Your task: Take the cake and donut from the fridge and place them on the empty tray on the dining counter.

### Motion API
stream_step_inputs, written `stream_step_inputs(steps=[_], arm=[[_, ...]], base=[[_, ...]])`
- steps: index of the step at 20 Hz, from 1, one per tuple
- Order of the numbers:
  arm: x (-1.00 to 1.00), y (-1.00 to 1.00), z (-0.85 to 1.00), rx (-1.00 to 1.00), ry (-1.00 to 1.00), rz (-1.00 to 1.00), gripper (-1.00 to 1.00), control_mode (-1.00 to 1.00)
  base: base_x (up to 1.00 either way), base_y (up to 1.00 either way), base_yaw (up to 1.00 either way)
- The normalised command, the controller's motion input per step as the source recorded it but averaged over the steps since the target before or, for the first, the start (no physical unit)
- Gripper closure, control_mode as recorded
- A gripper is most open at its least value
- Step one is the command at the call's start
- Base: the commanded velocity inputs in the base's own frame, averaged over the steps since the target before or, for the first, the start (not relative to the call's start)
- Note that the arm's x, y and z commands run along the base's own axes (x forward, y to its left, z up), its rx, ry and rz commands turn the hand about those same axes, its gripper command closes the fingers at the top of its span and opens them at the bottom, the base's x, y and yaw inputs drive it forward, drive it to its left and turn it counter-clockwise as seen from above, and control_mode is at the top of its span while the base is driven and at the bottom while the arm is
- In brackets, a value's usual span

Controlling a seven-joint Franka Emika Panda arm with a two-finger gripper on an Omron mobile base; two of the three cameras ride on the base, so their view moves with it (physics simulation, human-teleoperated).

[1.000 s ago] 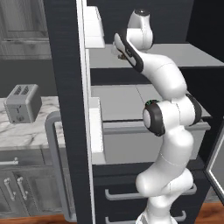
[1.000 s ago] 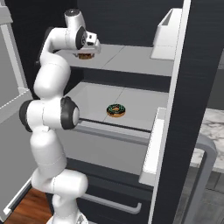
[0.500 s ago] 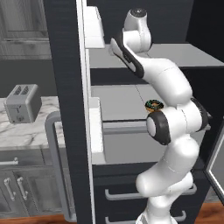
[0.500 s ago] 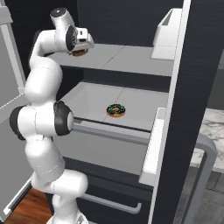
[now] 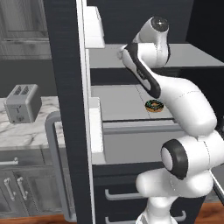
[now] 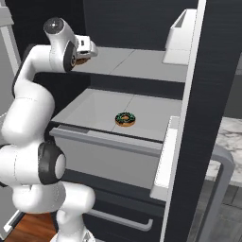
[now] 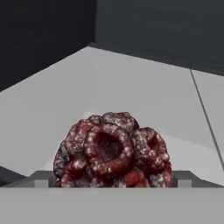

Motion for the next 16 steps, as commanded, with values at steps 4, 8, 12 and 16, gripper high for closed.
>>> stream_step_inputs(steps=[4,8,12,16], arm=[[-1.00,-0.04,0.22,0.01,-0.01,0.00,1.00,-1.00],[-1.00,-0.21,0.10,0.00,-0.03,-0.01,1.00,-1.00],[-1.00,-0.30,0.12,0.00,0.00,-0.01,1.00,-1.00],[-1.00,-0.20,0.00,0.00,0.00,-0.01,1.00,-1.00]], base=[[0.00,0.00,0.00],[0.00,0.00,0.00],[0.00,0.00,0.00],[0.00,0.00,0.00]])
